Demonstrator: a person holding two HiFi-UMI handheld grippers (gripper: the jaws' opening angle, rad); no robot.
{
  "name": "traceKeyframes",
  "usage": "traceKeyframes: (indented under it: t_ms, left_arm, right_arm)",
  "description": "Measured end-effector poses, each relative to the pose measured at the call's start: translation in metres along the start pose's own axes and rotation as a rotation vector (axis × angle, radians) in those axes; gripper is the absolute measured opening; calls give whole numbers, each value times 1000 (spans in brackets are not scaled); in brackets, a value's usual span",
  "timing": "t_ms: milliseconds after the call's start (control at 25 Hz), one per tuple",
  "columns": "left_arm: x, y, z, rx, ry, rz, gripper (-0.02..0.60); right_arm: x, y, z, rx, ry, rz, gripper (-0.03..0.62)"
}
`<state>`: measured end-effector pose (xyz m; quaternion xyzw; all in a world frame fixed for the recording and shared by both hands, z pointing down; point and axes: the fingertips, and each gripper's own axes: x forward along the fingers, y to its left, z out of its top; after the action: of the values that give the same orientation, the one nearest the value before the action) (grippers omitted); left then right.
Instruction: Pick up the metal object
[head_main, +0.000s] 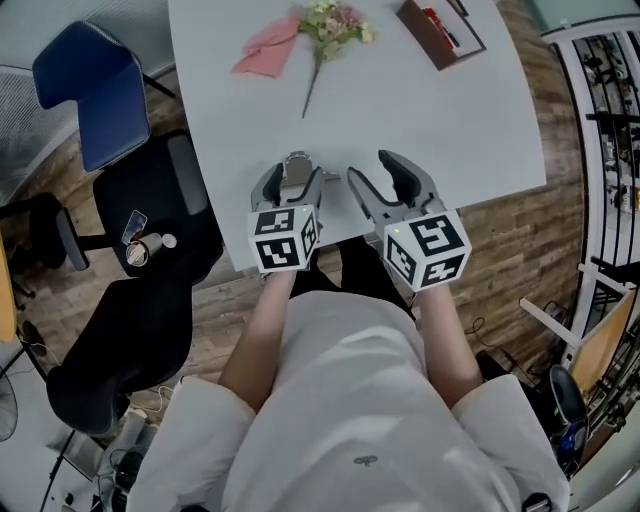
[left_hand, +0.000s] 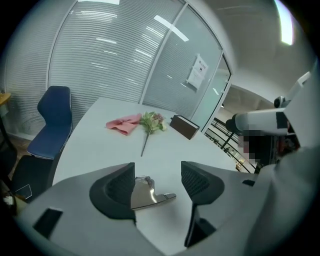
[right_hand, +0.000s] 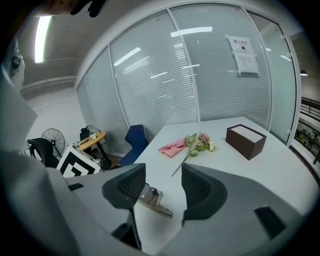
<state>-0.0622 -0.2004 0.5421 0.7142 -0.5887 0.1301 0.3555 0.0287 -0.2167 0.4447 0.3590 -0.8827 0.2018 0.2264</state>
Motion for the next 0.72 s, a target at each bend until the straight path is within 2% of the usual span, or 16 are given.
traceKeyframes:
  t_ms: [720]
  left_arm:
    - [41, 23, -32, -67, 60, 181, 288]
  right_arm:
    - [26, -24, -14, -10, 75, 122, 213]
